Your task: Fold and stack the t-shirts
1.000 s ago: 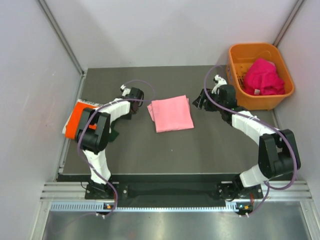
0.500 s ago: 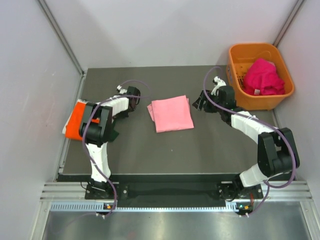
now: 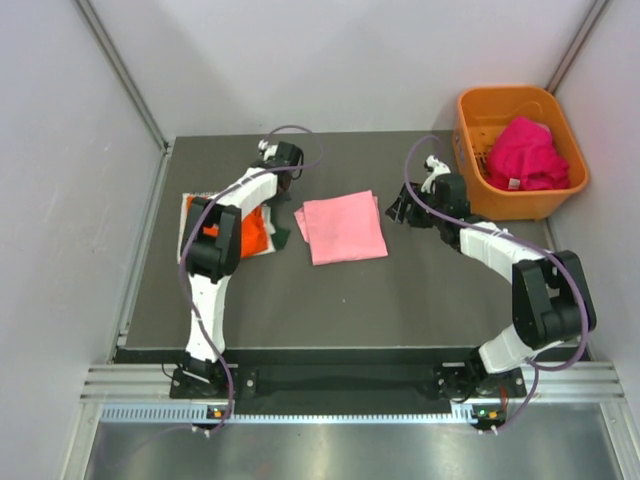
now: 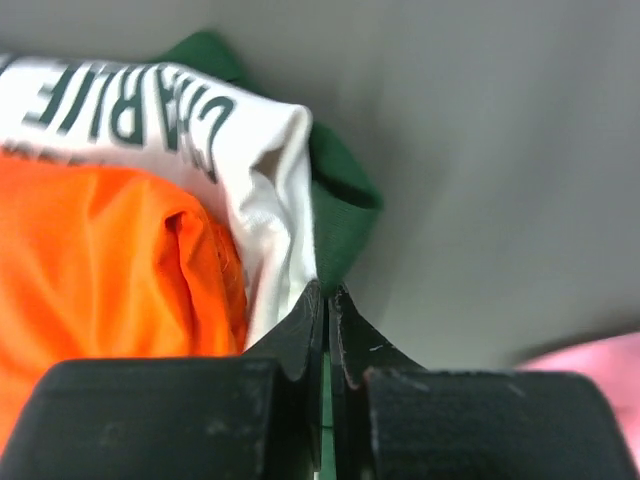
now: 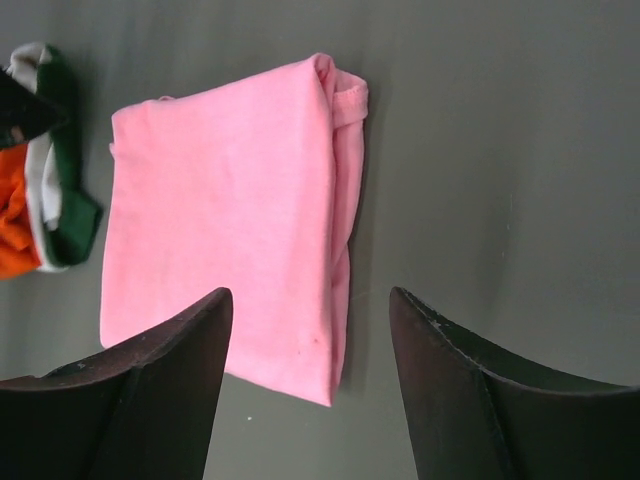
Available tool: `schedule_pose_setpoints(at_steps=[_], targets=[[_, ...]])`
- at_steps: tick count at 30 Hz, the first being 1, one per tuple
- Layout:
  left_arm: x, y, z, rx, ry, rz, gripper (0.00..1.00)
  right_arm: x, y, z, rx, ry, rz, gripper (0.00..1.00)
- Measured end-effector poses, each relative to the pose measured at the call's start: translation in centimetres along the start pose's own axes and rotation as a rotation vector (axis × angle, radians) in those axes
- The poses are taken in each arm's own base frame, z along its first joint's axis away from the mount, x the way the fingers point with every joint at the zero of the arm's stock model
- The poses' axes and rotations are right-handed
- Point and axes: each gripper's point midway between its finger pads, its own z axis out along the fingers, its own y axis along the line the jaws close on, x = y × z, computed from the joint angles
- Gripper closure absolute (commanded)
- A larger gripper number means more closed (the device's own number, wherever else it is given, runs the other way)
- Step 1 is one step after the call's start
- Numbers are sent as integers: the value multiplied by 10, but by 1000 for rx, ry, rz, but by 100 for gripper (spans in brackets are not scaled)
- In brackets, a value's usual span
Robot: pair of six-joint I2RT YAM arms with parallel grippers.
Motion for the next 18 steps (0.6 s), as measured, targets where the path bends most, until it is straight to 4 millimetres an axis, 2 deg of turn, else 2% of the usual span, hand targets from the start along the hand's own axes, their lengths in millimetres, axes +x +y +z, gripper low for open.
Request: schedule_pose_setpoints(at_steps=[2, 3, 5, 7, 10, 11, 12, 14, 15, 18], targets=[[-17, -25, 1, 61, -28, -33, 75, 2, -2, 2, 5, 4, 1, 34], [-19, -33, 0, 82, -34, -42, 66, 2, -3, 3, 10, 5, 1, 32], [-19, -42, -3, 117, -31, -53, 54, 4, -6, 4, 19, 7, 1, 29], [-15, -44, -8, 141, -31, -62, 52, 5, -7, 5, 23, 10, -2, 25], [-6, -33, -22, 153, -27, -71, 43, 6, -8, 6, 26, 13, -3, 18], [-4, -29, -29, 158, -29, -76, 36, 7, -8, 7, 27, 15, -4, 16], [-4, -25, -37, 172, -43, -88, 24, 7, -9, 7, 28, 15, -4, 11], [-4, -13, -58, 200, -81, -114, 16, 7, -9, 7, 31, 14, -5, 0], [-3, -8, -67, 215, -99, -129, 8, 7, -10, 7, 33, 14, -8, 0], [-11, 6, -99, 271, -180, -177, 5, 5, -12, 7, 48, 6, -13, 0]])
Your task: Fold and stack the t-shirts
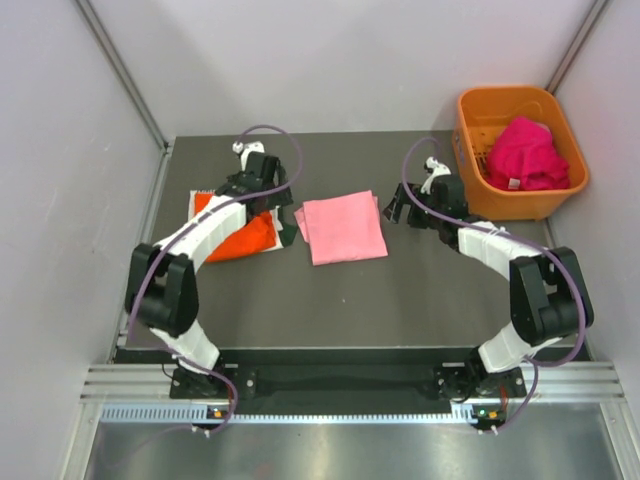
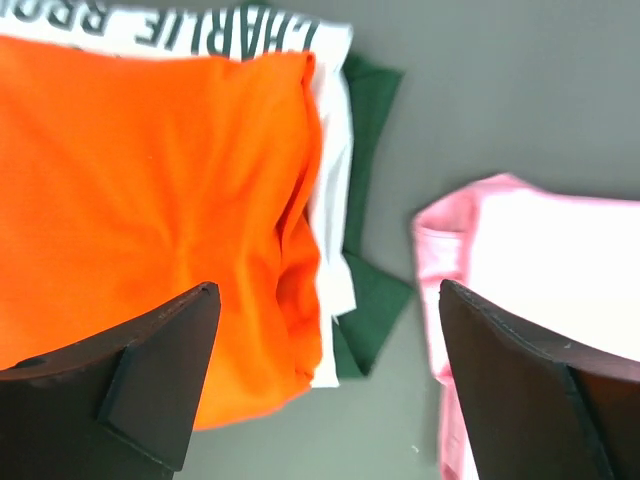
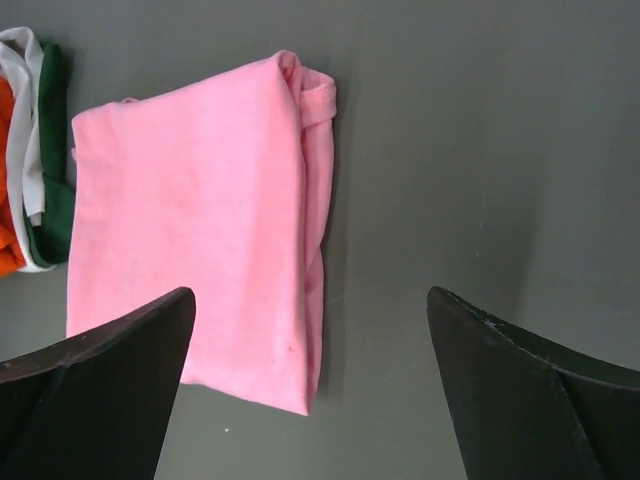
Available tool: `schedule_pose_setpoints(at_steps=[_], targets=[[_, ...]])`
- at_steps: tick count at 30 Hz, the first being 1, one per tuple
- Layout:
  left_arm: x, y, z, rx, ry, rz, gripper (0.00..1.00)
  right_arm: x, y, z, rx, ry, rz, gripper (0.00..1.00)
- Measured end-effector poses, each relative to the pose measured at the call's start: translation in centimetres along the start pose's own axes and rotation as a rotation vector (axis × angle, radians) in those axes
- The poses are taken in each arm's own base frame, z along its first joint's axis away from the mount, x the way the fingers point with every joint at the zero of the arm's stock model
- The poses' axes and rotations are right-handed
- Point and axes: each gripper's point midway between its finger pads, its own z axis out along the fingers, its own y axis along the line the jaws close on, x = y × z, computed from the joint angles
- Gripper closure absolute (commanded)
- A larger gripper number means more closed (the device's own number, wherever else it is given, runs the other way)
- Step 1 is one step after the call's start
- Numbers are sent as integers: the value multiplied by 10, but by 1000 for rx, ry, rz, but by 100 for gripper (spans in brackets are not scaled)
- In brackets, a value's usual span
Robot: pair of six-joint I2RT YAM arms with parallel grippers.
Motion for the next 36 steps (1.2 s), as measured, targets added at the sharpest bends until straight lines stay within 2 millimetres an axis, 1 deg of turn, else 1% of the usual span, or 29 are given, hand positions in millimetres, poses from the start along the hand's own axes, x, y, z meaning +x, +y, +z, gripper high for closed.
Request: schedule_pose_setpoints(at_steps=[2, 3, 4, 5, 7, 9, 10, 12, 14, 16, 18, 21, 25, 29, 32, 33, 35, 36], targets=[[-11, 1, -16, 41, -53, -31, 5, -1, -2, -1, 10, -9, 14, 0], [-15, 2, -20, 57, -69, -45, 6, -2, -2, -2, -2, -11, 31, 1], [-16, 4, -24, 74, -80, -61, 8, -2, -3, -3, -18, -8, 51, 5], [-17, 7, -26, 87, -88, -75, 9, -4, -6, -3, -30, -6, 70, 12], [-12, 13, -24, 113, -81, -101, 11, -5, -10, -1, -50, 5, 108, 16], [-2, 15, -20, 140, -54, -119, 11, -5, -13, 8, -74, 34, 138, 18], [5, 13, -18, 163, -35, -124, 11, -3, -13, 13, -85, 51, 149, 18], [15, 2, -17, 222, 2, -133, 6, 1, -9, 24, -112, 93, 163, 20], [21, -10, -15, 285, 26, -147, 2, 2, -6, 32, -125, 133, 172, 20], [27, -25, -14, 363, 41, -165, 2, -1, -3, 42, -137, 158, 175, 20], [33, -35, -13, 410, 59, -176, 3, -6, -1, 52, -147, 175, 175, 20], [43, -45, -6, 440, 92, -185, 6, -7, -1, 67, -160, 207, 184, 21], [60, -52, 7, 446, 154, -187, 8, 10, -8, 85, -153, 274, 211, 23], [73, -55, 18, 440, 197, -198, 9, 7, 2, 94, -182, 284, 208, 23], [79, -56, 23, 437, 218, -211, 12, 8, 8, 98, -190, 295, 201, 27], [80, -57, 24, 438, 223, -216, 13, 9, 9, 100, -192, 299, 200, 29], [81, -59, 26, 445, 228, -221, 16, 10, 11, 103, -195, 303, 198, 31], [80, -61, 28, 450, 229, -223, 18, 10, 12, 104, -197, 305, 198, 34]])
